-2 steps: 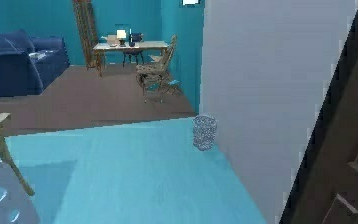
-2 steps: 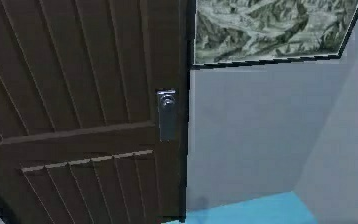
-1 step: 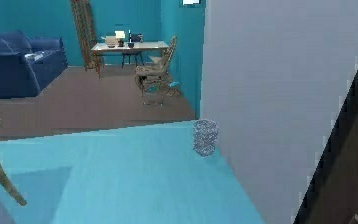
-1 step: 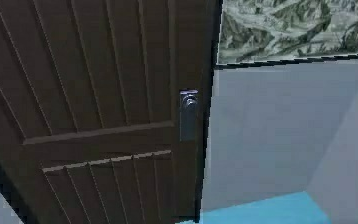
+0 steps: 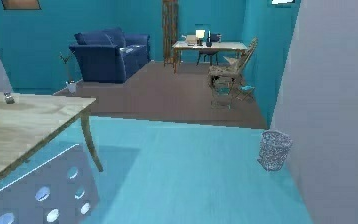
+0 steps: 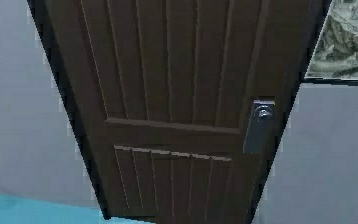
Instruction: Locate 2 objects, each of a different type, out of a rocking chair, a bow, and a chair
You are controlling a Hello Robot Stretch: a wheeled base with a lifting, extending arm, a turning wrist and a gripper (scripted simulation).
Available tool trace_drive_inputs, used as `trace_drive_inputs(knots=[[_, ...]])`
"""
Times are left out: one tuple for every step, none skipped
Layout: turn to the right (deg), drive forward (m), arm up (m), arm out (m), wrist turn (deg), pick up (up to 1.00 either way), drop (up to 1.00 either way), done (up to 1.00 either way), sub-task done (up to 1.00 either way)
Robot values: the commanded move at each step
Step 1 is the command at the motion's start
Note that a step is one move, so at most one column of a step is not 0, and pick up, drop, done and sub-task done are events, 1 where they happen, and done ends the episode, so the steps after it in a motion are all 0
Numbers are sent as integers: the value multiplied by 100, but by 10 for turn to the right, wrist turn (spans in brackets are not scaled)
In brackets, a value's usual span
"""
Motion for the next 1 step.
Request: trace_drive_inputs(knots=[[0,95,0,0,0,0,0,0,0]])
